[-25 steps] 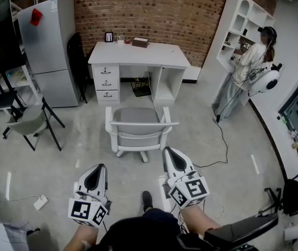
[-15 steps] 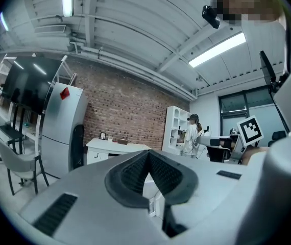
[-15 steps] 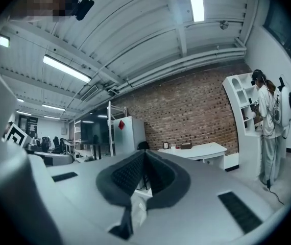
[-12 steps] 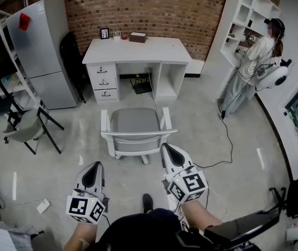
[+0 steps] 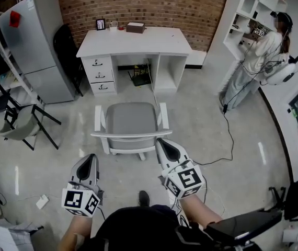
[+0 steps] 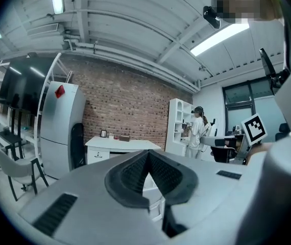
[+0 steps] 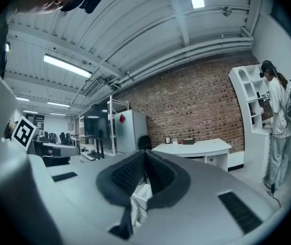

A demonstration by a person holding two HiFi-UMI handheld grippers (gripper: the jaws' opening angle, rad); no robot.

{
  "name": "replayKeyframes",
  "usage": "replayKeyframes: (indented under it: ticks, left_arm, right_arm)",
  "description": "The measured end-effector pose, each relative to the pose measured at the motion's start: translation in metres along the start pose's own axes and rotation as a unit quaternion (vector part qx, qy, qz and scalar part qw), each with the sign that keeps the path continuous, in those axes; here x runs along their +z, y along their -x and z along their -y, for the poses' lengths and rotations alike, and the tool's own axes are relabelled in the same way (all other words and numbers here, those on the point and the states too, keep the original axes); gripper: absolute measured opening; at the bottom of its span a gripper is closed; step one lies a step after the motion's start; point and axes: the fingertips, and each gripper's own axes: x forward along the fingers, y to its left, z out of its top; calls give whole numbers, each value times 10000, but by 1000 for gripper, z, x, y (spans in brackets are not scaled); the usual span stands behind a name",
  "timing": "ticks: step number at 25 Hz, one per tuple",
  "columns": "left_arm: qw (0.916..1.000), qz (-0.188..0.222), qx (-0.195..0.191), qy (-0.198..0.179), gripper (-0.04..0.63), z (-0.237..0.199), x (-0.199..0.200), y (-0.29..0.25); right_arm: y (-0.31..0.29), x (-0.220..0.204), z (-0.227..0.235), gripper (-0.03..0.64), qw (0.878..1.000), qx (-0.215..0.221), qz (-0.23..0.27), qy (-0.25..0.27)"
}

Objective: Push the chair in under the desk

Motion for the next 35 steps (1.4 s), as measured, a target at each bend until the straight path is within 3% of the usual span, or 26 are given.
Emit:
replayKeyframes:
  ticks: [7,15,19,22,25,28,31,35]
  left_arm:
    - [9987,-193,-88,-468,6,16,0,-40]
    - [9951,-524,11,-844,8,-2,-16,-71]
    - [9932,-703,-148,-911,12,-17,-38,-94]
    - [9865,-1018,-407,-1214,140,-24,-60,-110]
    - [9737,-1329,-671,-1722,167,-26,-78,-126]
    - [9537,-1702,-928,-2299,197,-31,-106,-140]
    - [9266,-2077,-1201,-2895,215,-32,-133,-148]
    - [8828,-2536,-1547,-3639,233,-36,-160,-156]
  right_arm:
    - [-15,-7,32,12,9994,263,-172,166]
    - [-49,-39,34,90,9955,587,-658,342]
    - [-74,-66,31,125,9899,739,-1066,565]
    - [-90,-83,25,136,9826,925,-1367,852]
    - [-104,-101,21,158,9717,1077,-1711,1224]
    - [-117,-125,18,188,9577,1240,-2035,1611]
    - [-122,-151,17,208,9421,1367,-2407,1895]
    - [-127,-181,16,248,9143,1532,-2894,2382]
